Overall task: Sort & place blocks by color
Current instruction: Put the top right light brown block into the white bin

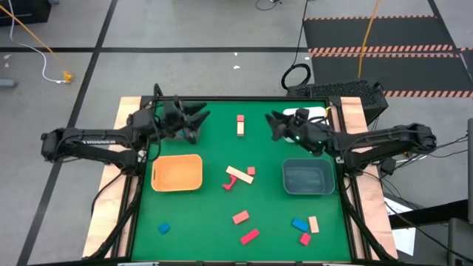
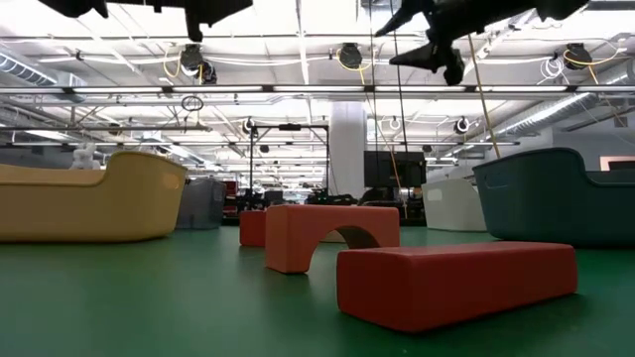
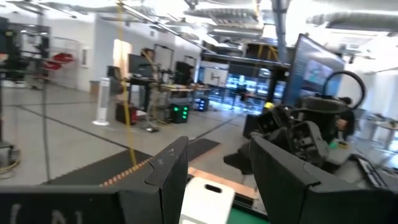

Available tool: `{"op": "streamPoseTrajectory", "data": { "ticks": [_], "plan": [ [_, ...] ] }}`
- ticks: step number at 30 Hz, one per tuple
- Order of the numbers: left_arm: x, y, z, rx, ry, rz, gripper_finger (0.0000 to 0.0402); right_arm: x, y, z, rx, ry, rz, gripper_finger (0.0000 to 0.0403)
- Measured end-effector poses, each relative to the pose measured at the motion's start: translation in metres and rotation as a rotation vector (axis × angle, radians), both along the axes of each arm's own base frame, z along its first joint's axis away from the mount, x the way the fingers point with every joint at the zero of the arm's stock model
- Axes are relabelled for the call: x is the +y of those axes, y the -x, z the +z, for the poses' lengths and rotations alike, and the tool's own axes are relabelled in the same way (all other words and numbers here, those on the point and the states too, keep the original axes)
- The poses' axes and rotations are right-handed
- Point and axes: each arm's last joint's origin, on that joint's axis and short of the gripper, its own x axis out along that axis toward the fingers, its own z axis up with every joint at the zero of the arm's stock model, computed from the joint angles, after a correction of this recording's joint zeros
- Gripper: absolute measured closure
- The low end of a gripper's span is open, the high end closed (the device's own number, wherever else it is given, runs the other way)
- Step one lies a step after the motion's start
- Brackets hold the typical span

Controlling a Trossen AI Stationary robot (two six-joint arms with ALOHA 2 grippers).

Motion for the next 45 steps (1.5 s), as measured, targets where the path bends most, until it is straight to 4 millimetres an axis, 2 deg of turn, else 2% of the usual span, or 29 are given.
{"op": "streamPoseTrajectory", "data": {
  "ticks": [6, 11, 16, 22, 27, 36, 40, 45],
  "plan": [
    [0.013, 0.003, 0.0, -0.017, 0.04, 0.049, 0.0229, -0.013, -0.017, -0.012, -0.039, -0.123, -0.043, 0.0174],
    [0.02, 0.005, 0.0, -0.035, 0.077, 0.074, 0.0229, -0.023, -0.038, -0.019, -0.027, -0.164, 0.062, 0.0174],
    [0.022, 0.006, 0.001, -0.087, 0.158, 0.061, 0.0229, -0.042, -0.051, -0.024, 0.045, -0.188, 0.092, 0.0174],
    [0.022, 0.006, 0.001, -0.099, 0.186, 0.056, 0.0229, -0.059, -0.061, -0.039, 0.246, -0.239, 0.104, 0.0174],
    [0.022, 0.006, 0.001, -0.111, 0.211, 0.051, 0.0229, -0.07, -0.078, -0.047, 0.282, -0.277, 0.169, 0.0174],
    [0.022, 0.006, 0.001, -0.119, 0.231, 0.046, 0.0229, -0.09, -0.101, -0.068, 0.456, -0.357, 0.124, 0.0174],
    [0.022, 0.006, 0.001, -0.117, 0.228, 0.047, 0.0229, -0.097, -0.115, -0.08, 0.478, -0.376, 0.132, 0.0174],
    [0.022, 0.006, 0.0, -0.108, 0.228, 0.047, 0.0229, -0.101, -0.122, -0.103, 0.516, -0.439, 0.104, 0.0174]
  ]
}}
